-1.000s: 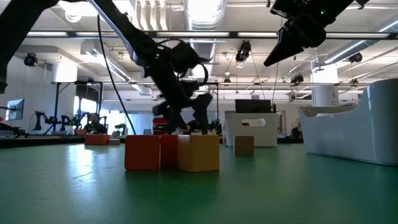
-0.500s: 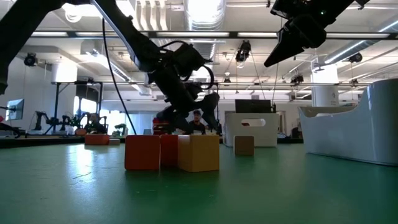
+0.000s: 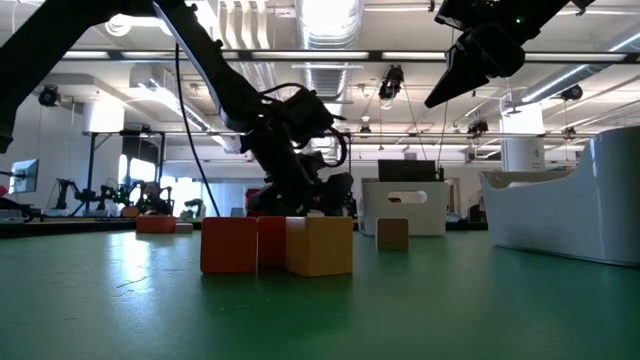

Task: Sort & place blocks by color
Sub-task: Put the brown block into the gray bin

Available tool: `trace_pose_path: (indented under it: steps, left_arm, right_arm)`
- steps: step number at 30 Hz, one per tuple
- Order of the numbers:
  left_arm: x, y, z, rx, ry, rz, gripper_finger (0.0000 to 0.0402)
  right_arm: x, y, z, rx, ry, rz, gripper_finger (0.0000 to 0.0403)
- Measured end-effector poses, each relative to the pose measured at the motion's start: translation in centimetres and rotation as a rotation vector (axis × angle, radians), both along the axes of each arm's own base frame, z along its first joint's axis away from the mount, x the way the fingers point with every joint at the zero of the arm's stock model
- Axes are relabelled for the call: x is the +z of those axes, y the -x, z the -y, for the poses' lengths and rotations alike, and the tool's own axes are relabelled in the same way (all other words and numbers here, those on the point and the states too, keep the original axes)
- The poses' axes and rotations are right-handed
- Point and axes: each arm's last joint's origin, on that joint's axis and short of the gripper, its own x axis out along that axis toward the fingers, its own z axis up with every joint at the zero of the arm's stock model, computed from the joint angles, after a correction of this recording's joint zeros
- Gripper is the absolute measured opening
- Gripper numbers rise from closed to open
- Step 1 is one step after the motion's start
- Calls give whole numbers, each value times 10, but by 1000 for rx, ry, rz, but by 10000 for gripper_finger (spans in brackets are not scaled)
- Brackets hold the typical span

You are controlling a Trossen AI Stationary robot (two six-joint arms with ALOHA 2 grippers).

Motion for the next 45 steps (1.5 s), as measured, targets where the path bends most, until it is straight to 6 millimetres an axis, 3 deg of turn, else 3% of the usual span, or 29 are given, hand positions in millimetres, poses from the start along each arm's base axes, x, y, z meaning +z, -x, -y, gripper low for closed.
trace_pose_path:
  steps: [6, 13, 17, 24, 28, 35, 45]
  left_arm:
    - [-2, 5, 1, -22, -55, -121, 383]
    - [3, -3, 4, -368, -289, -300, 383]
    - [5, -3, -3, -543, -332, -304, 383]
    - [1, 5, -29, -521, -264, -239, 383]
    - [2, 7, -33, -510, -265, -233, 371]
    - [2, 8, -37, -461, -269, -241, 290]
    - [3, 10, -36, -428, -263, -252, 113]
  right_arm:
    - [0, 0, 0, 0, 0, -2, 9]
    - [0, 0, 0, 0, 0, -1, 9]
    - [0, 0, 0, 0, -1, -1, 9]
    - [0, 0, 0, -7, -8, 3, 9]
    - [0, 0, 0, -7, -8, 3, 9]
    - [0, 0, 0, -6, -7, 3, 9]
    - [0, 0, 0, -12, -15, 7, 9]
